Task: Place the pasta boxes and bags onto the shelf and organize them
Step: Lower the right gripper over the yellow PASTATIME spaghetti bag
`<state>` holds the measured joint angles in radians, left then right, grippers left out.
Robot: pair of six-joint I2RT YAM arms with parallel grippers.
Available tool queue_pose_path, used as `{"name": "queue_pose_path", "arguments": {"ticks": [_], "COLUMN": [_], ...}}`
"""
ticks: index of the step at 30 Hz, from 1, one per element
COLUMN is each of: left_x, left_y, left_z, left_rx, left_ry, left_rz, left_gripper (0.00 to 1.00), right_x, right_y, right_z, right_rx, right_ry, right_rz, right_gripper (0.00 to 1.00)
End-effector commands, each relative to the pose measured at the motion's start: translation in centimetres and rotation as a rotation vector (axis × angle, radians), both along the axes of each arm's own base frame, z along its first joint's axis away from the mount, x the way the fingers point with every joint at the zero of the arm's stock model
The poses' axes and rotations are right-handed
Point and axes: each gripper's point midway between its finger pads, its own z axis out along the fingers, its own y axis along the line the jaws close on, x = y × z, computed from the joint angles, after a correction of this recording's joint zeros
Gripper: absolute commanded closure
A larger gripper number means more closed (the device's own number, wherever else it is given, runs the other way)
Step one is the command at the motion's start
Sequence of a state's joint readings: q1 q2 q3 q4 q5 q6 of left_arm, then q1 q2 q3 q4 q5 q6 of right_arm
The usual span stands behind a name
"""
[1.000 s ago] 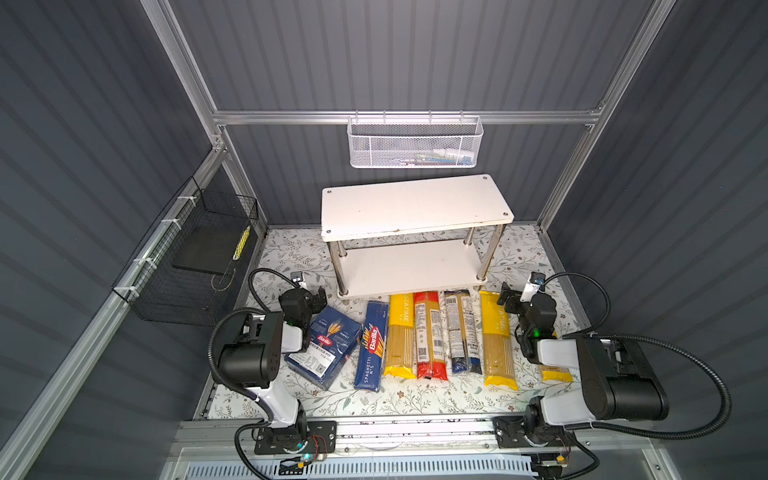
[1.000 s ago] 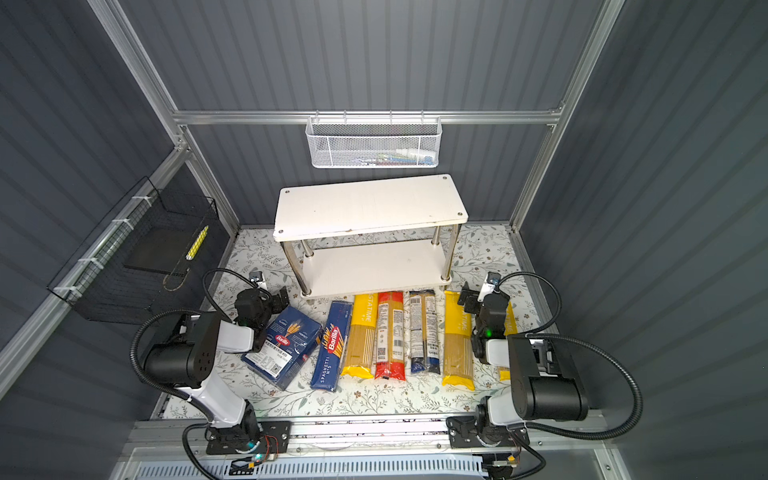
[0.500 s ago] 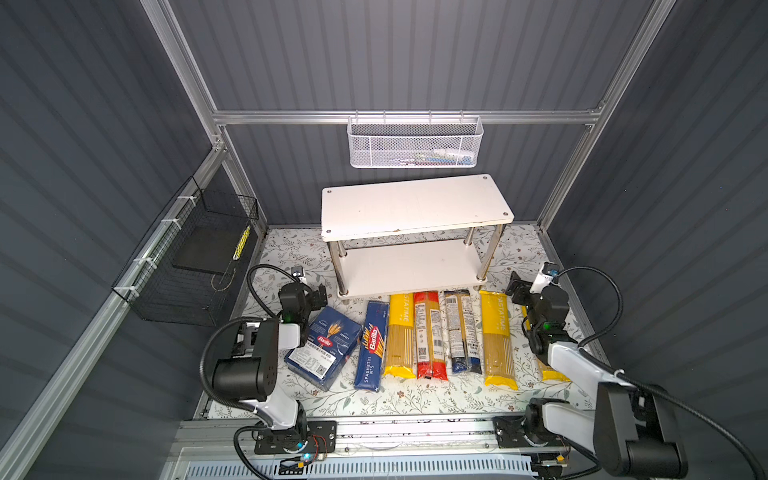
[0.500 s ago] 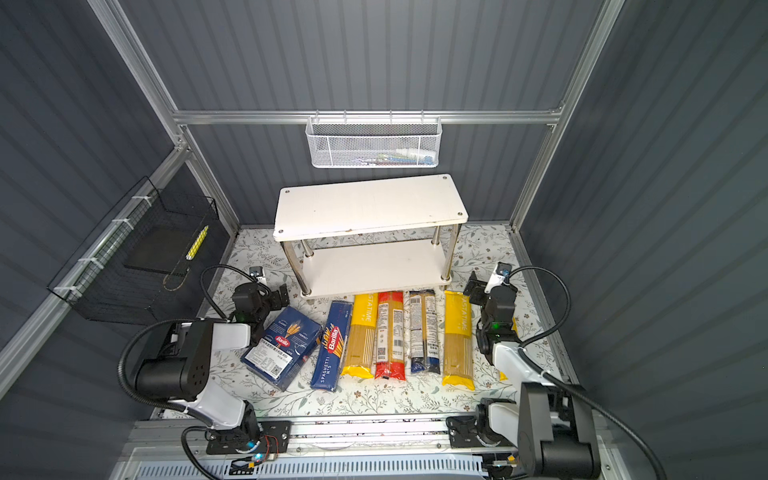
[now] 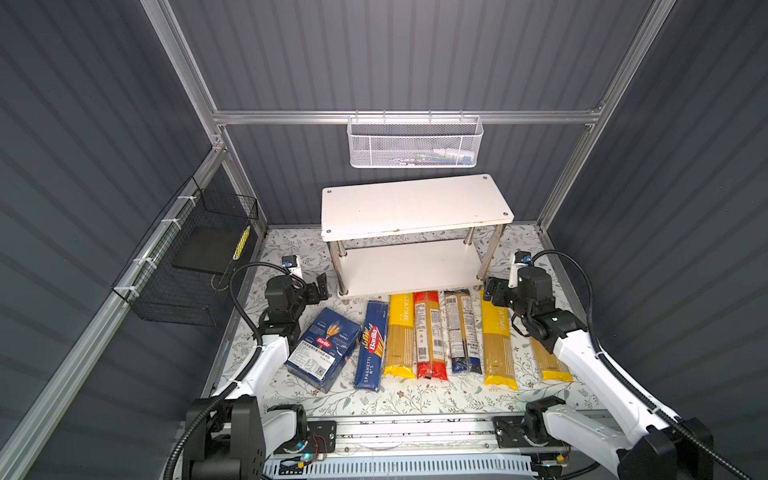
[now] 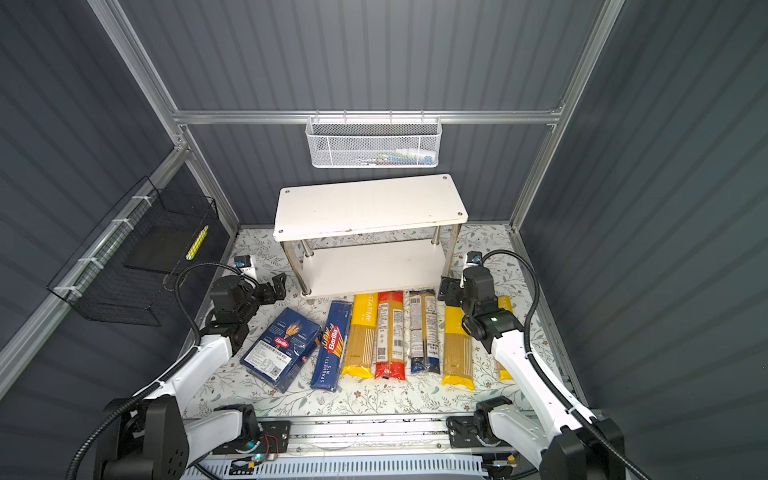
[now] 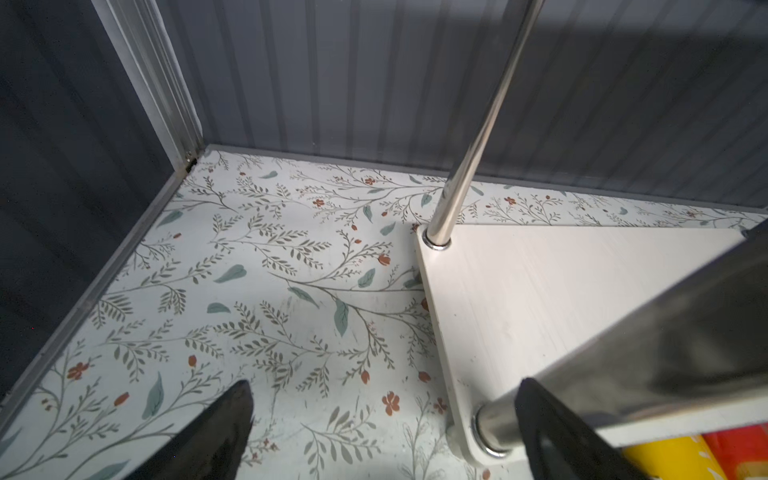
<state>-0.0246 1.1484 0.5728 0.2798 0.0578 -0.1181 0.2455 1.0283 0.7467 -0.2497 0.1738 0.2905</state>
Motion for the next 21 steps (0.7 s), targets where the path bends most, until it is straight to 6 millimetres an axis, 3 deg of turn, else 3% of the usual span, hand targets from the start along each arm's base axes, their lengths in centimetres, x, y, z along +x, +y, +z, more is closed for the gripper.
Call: {"name": "queue_pose_path", "arguments": {"ticks": [1,4,10,21], "left_x": [-1.9,-2.5,-3.4,-4.2], "left_y": [-1.1,-1.2,-2.6,-2.3], "left_z": [-2.6,-3.8,-5.1,-4.4], "left_rx": [-0.071,-0.074,-0.079,-0.059], "left_ry": [0.107,0.135,0.15,0.065], "left_rz": [-0.035,-0.038,-0.131,-0.124], "left_gripper": [0.01,0.01,0.01,0.01], "right_x": [-2.2,-2.7,-3.4,-3.7], "right_y": [-1.5,-2.4,-2.4,-2.1], "right_z": [-1.7,-2.8,-6.2,-11.5], "right_rx": [-0.019,-0.006,0.05,0.052], "right_ry": [0.12,0.142,0.292,0.544], "right_rz": [-0.086,-0.144,-0.137,-0.133], "right_gripper": [0.07,0.02,0.01,0.01]}}
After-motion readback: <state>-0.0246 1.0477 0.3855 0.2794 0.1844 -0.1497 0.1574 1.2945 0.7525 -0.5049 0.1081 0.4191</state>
